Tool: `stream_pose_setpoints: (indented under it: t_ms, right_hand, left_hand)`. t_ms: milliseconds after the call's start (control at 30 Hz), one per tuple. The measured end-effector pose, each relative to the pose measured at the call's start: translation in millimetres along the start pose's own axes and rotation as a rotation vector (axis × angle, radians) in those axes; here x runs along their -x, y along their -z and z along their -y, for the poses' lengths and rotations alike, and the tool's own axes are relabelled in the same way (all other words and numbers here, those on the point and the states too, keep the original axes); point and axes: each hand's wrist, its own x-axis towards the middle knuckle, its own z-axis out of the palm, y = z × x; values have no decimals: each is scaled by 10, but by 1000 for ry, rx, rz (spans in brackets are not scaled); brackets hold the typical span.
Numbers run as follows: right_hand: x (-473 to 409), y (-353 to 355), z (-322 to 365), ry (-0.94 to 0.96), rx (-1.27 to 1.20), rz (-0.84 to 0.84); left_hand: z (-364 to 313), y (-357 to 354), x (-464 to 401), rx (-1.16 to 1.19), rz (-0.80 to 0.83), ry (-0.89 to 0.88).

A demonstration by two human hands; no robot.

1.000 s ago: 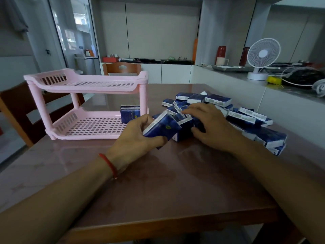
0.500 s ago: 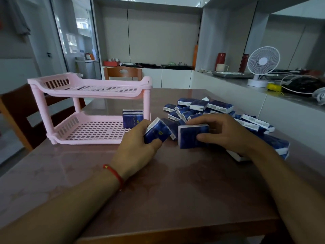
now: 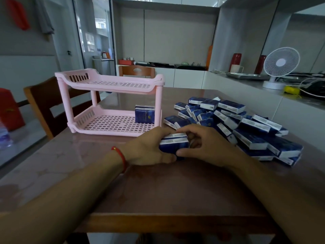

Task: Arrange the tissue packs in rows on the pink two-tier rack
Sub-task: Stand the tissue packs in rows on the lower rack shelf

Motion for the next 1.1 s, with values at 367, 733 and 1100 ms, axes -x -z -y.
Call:
stream_pose_setpoints:
  t_ms: [367, 733, 1100]
  right_hand:
    - [-2, -150, 73, 14, -115, -57]
    - [-400, -167, 182, -90, 5, -289]
    - [-887, -574, -11, -129, 50, -454]
  left_hand:
    - [139, 257, 197, -25, -152, -68]
    - [730, 1012, 198, -85, -313, 56]
    - [1016, 840, -395, -270, -234, 65]
